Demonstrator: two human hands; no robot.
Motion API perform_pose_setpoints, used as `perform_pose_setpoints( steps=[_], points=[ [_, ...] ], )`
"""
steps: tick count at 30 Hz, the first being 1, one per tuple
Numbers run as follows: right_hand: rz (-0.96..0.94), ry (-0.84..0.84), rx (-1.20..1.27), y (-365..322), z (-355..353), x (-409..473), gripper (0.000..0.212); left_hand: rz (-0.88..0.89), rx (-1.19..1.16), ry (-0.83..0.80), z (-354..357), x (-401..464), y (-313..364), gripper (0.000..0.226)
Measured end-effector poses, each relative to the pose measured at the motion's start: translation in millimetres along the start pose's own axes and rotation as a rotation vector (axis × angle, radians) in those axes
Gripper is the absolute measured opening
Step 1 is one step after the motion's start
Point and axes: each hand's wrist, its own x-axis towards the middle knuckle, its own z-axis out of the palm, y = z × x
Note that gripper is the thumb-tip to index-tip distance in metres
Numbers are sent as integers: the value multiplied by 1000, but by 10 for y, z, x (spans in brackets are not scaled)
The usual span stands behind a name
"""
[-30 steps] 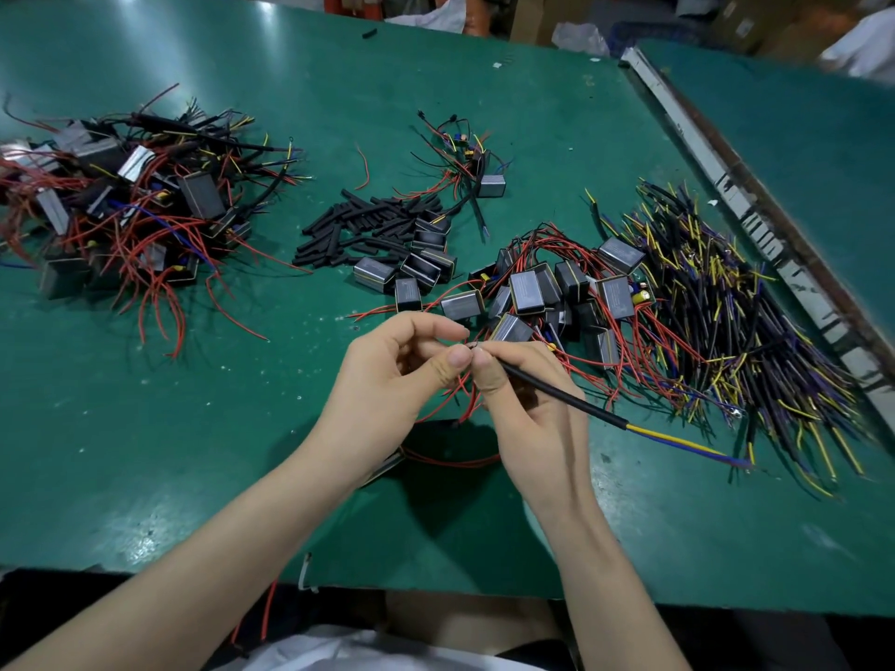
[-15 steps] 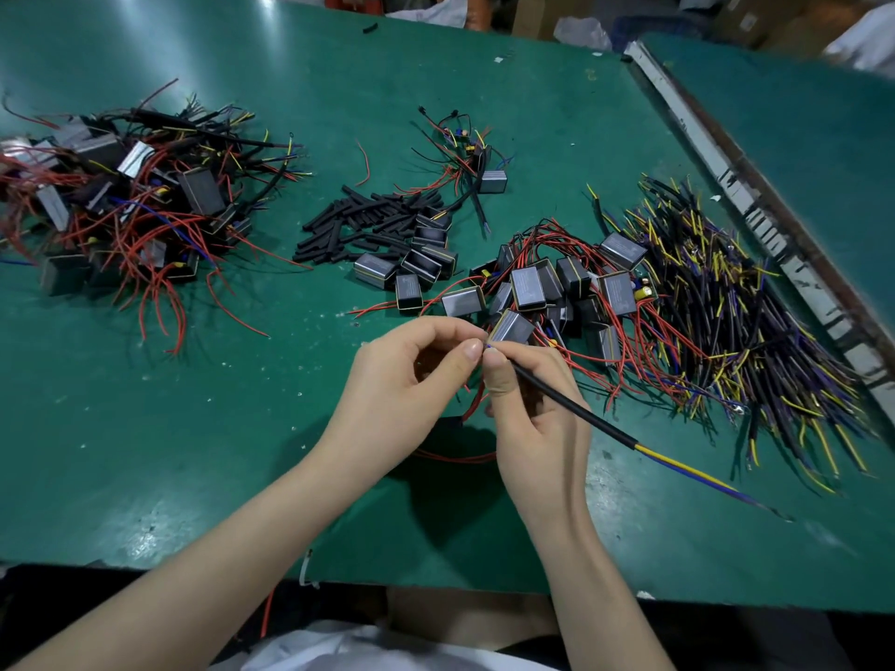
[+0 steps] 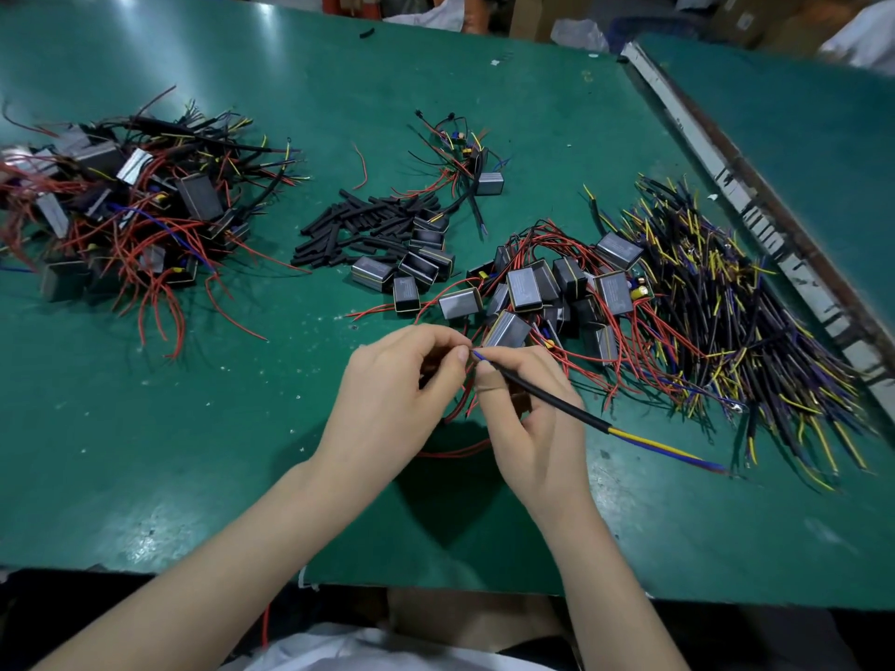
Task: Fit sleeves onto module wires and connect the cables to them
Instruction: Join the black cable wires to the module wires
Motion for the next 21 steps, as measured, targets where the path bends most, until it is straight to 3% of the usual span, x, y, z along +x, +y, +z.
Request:
perform_pose_setpoints(
  steps=[6,10,13,17,21],
  points=[
    [-65,-35,-165,7,-39,82,16,-55,126,-8,83,10,31,12],
    [-74,-46,-286,-28,-54,226,17,-162,47,7,110,82,41,13],
    [-191,-191,-380,-59,-77,317,18,-253,-33,-16,109,140,47,10],
    [-348,-470,-546,-86,-225,517,21,-234,58,-199,29,225,7,10],
    [-544,-599,-722,-101,-353,704,19,-108,240,-421,-98,421,-3,8]
  ],
)
